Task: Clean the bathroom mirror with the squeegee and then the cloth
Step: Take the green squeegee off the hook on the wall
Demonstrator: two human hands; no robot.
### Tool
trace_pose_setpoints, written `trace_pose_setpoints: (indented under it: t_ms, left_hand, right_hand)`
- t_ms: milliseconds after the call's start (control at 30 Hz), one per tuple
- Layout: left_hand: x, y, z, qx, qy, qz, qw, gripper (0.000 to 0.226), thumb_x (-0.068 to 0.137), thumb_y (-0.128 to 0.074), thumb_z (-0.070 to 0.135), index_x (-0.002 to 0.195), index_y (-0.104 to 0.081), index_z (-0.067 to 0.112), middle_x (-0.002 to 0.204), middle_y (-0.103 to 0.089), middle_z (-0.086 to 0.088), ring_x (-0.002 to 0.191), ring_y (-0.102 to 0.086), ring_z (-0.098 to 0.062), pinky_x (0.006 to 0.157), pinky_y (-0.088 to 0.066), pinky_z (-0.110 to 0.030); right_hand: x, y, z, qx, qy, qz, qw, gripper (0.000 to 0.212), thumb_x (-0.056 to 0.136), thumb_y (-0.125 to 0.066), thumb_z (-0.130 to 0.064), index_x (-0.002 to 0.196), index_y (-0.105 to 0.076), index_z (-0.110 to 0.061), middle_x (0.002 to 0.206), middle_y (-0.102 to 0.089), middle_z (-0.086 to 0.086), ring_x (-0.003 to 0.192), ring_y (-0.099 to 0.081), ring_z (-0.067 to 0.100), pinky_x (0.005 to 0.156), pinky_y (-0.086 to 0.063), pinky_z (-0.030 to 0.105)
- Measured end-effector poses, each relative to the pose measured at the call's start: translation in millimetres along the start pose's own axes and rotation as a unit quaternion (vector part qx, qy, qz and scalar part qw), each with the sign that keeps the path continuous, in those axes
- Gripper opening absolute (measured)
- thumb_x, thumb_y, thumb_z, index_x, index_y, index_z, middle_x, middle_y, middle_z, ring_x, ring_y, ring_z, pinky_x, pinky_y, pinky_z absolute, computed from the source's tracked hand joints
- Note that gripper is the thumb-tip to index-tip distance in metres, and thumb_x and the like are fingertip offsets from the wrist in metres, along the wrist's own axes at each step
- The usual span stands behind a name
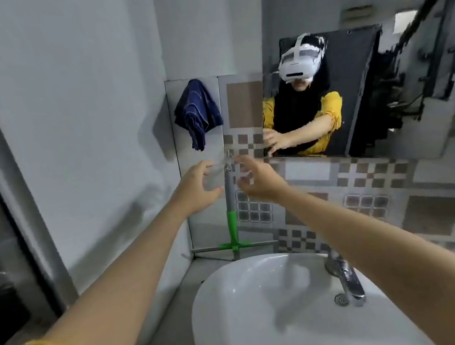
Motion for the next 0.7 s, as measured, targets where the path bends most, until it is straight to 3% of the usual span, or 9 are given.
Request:
trace_pose_setpoints:
  t_ms: [67,133,200,267,333,500,567,700]
  left_hand:
    - [2,-10,-19,-0.008,0.017,-0.008,1.000,0.063,0.080,-0.069,0.029,0.135,-0.040,0.017,0.131,-0.050,-0.007,0.102,-0.052,-0.015,0.086,-0.043,-0.028]
    - [3,-28,-41,-0.025,0.032,-0.022,0.999,0.060,0.081,-0.068,0.025,0.134,-0.042,0.016,0.129,-0.051,-0.008,0.100,-0.051,-0.014,0.083,-0.040,-0.025]
    - [4,-49,-61,-0.059,0.045,-0.036,0.997,0.056,0.083,-0.068,0.022,0.132,-0.044,0.013,0.126,-0.054,-0.009,0.100,-0.052,-0.015,0.083,-0.040,-0.023]
    - [6,-66,-77,-0.086,0.044,-0.045,0.994,0.051,0.083,-0.068,0.021,0.129,-0.048,0.013,0.122,-0.056,-0.008,0.101,-0.054,-0.015,0.085,-0.042,-0.025]
    - [8,-82,-93,-0.111,0.038,-0.040,0.992,0.045,0.082,-0.069,0.018,0.124,-0.053,0.014,0.117,-0.059,-0.005,0.102,-0.056,-0.014,0.090,-0.048,-0.028]
    - [13,-105,-113,-0.159,0.019,0.002,0.987,0.041,0.081,-0.069,0.012,0.120,-0.059,0.015,0.115,-0.062,0.000,0.100,-0.055,-0.006,0.082,-0.038,0.001]
    - [16,-113,-119,-0.180,0.018,0.009,0.984,0.041,0.080,-0.070,0.012,0.119,-0.059,0.016,0.116,-0.060,0.004,0.104,-0.055,-0.007,0.084,-0.038,0.000]
    - [27,-126,-125,-0.207,0.014,0.021,0.978,0.042,0.079,-0.071,0.011,0.119,-0.059,0.017,0.120,-0.061,0.003,0.112,-0.055,-0.009,0.099,-0.042,-0.019]
  right_hand:
    - [8,-19,9,-0.007,-0.017,-0.010,1.000,0.058,0.090,-0.058,-0.019,0.142,-0.033,-0.015,0.123,-0.058,0.013,0.107,-0.058,0.026,0.088,-0.049,0.034]
    - [11,-37,24,-0.004,-0.040,-0.011,0.999,0.057,0.090,-0.059,-0.018,0.141,-0.034,-0.015,0.125,-0.056,0.012,0.103,-0.058,0.023,0.083,-0.046,0.029]
    - [14,-54,36,0.010,-0.050,-0.004,0.999,0.054,0.090,-0.058,-0.016,0.140,-0.037,-0.015,0.125,-0.056,0.011,0.094,-0.059,0.019,0.082,-0.050,0.031]
    - [16,-65,46,0.018,-0.049,0.017,0.998,0.050,0.089,-0.059,-0.014,0.137,-0.042,-0.015,0.125,-0.056,0.012,0.097,-0.061,0.022,0.087,-0.053,0.038]
    - [19,-74,59,0.047,-0.061,0.032,0.997,0.047,0.089,-0.059,-0.012,0.134,-0.045,-0.018,0.125,-0.056,0.011,0.104,-0.061,0.021,0.090,-0.052,0.035]
    - [29,-87,79,0.096,-0.077,0.068,0.990,0.043,0.090,-0.060,-0.013,0.131,-0.050,-0.024,0.114,-0.058,-0.001,0.096,-0.059,0.009,0.081,-0.049,0.015]
    - [32,-89,81,0.109,-0.068,0.078,0.989,0.043,0.090,-0.061,-0.011,0.130,-0.051,-0.021,0.111,-0.057,-0.006,0.093,-0.058,0.004,0.076,-0.046,0.005]
    - [35,-90,83,0.141,-0.042,0.101,0.984,0.041,0.088,-0.062,-0.005,0.127,-0.054,-0.016,0.111,-0.059,-0.006,0.098,-0.061,0.009,0.084,-0.050,0.013]
Point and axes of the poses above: each hand's wrist, its own x-axis towards the middle knuckle, its own y-axis out of the back of the hand, z = x × y, the point moved 8 cm from there along x, towards the middle knuckle
